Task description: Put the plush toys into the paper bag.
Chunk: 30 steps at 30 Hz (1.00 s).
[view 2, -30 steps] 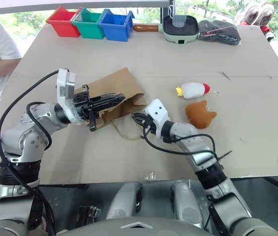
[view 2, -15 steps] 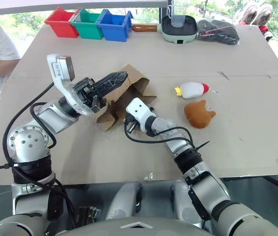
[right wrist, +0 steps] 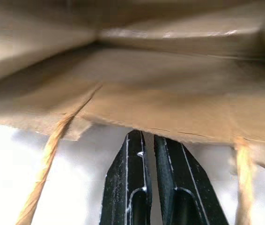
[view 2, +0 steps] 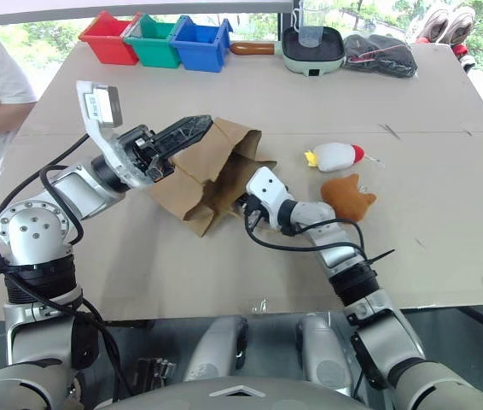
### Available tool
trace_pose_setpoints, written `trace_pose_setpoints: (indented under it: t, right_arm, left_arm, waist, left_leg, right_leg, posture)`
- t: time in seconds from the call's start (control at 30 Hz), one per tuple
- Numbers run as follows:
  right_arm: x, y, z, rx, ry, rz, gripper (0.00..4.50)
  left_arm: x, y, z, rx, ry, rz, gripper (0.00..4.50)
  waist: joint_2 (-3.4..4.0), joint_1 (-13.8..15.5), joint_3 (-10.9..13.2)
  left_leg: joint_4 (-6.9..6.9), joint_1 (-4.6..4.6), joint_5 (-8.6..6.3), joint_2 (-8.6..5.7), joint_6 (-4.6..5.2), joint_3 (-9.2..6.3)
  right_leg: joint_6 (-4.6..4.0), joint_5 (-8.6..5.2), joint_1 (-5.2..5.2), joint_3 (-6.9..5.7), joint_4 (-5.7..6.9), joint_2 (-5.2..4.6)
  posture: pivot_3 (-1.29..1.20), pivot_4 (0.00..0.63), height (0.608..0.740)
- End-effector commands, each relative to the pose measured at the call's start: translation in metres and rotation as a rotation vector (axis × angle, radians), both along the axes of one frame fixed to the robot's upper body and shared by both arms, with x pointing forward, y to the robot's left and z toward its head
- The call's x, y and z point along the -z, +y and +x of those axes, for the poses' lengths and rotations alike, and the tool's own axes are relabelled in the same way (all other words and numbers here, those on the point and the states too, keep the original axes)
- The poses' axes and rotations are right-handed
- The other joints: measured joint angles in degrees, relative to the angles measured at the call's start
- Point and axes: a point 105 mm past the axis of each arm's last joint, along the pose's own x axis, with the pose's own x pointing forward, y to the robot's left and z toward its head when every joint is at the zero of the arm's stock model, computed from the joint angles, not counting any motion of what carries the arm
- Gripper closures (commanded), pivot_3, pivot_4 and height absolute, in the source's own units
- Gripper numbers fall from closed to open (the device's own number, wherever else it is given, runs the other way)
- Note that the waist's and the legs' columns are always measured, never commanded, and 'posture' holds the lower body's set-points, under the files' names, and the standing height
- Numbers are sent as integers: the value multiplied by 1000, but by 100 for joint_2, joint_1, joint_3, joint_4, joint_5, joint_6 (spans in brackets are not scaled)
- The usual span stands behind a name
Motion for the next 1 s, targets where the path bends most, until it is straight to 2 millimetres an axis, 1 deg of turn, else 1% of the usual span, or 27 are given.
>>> trace_pose_setpoints:
  t: [0.03, 0.07, 0.2, 0.27, 0.3, 0.37, 0.43, 0.5, 0.53, 0.6, 0.77, 0.83, 0.9, 0.97, 1.0]
  right_arm:
    - [-22, 2, -11, -37, -15, 45, 4383]
    - [-23, 2, -12, -39, -14, 40, 4383]
    - [-38, -26, -14, 14, -33, 13, 4383]
    - [-48, -32, -14, 40, -28, 39, 4383]
    - [-49, -31, -15, 42, -21, 45, 4383]
    - [-44, -29, -18, 20, -16, -10, 4383]
    - [-32, -28, -18, 10, -44, -126, 4383]
    - [-17, -32, -14, 11, -99, -295, 4383]
    - [-14, -34, -12, 5, -131, -349, 4383]
    - [-16, -37, -11, -15, -186, -417, 4383]
    - [-26, -46, -18, -33, -193, -407, 4383]
    - [-29, -53, -18, -26, -234, -445, 4383]
    - [-38, -53, -23, -9, -205, -361, 4383]
    - [-42, -53, -27, -2, -180, -308, 4383]
    - [-46, -58, -32, 13, -145, -246, 4383]
  left_arm:
    - [-5, -1, 0, 12, -29, 9, 4500]
    - [-4, -1, 1, 13, -31, 15, 4500]
    - [1, -5, 3, 18, -44, 55, 4500]
    - [3, -9, 3, 15, -62, 83, 4500]
    - [4, -10, 3, 17, -68, 92, 4500]
    - [6, -16, 3, 19, -106, 131, 4500]
    - [7, -23, 1, 31, -157, 169, 4500]
    - [7, -31, -1, 45, -200, 194, 4500]
    - [7, -34, -2, 55, -213, 200, 4500]
    - [15, -42, -5, 76, -259, 258, 4500]
    - [24, -54, -5, 94, -307, 301, 4500]
    - [26, -58, -6, 106, -313, 291, 4500]
    - [25, -60, -5, 107, -313, 274, 4500]
    - [25, -61, -4, 108, -316, 269, 4500]
    - [23, -59, -3, 102, -305, 246, 4500]
  waist:
    - [0, -12, 0]
    - [0, -12, 0]
    - [1, 11, 1]
    - [1, 20, 1]
    - [1, 17, 1]
    - [1, 11, 1]
    - [1, 5, 1]
    - [1, 4, 1]
    - [1, 2, 1]
    - [1, 4, 2]
    - [1, 8, 2]
    - [1, 12, 2]
    - [0, 24, 3]
    - [-1, 20, 3]
    - [0, 11, 3]
  left_leg:
    - [0, 1, 0, 1, 0, 0]
    - [-1, 1, 0, 2, 0, 0]
    - [-2, -3, 0, -1, 0, 3]
    - [-1, -3, 0, -2, 0, 4]
    - [-1, -3, 0, -2, 0, 4]
    - [-2, -1, 0, -2, 0, 4]
    - [-3, -1, 0, -1, 1, 4]
    - [-4, -2, 0, -1, 1, 5]
    - [-4, -2, 0, -1, 1, 7]
    - [-4, -3, 0, -1, 1, 9]
    - [-4, -5, 0, -1, 1, 8]
    - [-4, -5, 0, -1, 1, 7]
    - [-4, -5, 0, -1, 1, 7]
    - [-3, -7, 0, -1, 1, 7]
    - [-3, -7, -1, -1, 1, 6]
  right_leg:
    - [0, 0, 0, 0, 0, 2]
    - [0, 0, -1, 2, 0, 3]
    - [0, 0, -1, 1, -3, -1]
    - [0, 0, -1, 1, -4, -3]
    - [0, 0, -1, 2, -4, -4]
    - [0, 0, -1, 2, -3, -2]
    - [0, -1, -1, 2, -4, 0]
    - [0, -1, -2, 3, -6, 0]
    - [0, -1, -3, 4, -6, 0]
    - [0, -1, -4, 6, -6, 0]
    - [0, -1, -4, 6, -8, 0]
    - [0, -1, -4, 5, -8, 1]
    - [0, -1, -3, 5, -8, 0]
    - [1, -1, -3, 5, -9, -1]
    - [1, -1, -3, 5, -8, 0]
  posture:
    - [0, 150, 740]
    - [0, 150, 740]
    - [0, 150, 740]
    - [0, 150, 740]
    - [0, 150, 740]
    - [0, 150, 740]
    - [0, 150, 740]
    - [0, 150, 740]
    - [0, 150, 740]
    - [0, 150, 740]
    - [0, 150, 740]
    - [0, 150, 740]
    - [0, 150, 740]
    - [0, 150, 740]
    - [0, 150, 740]
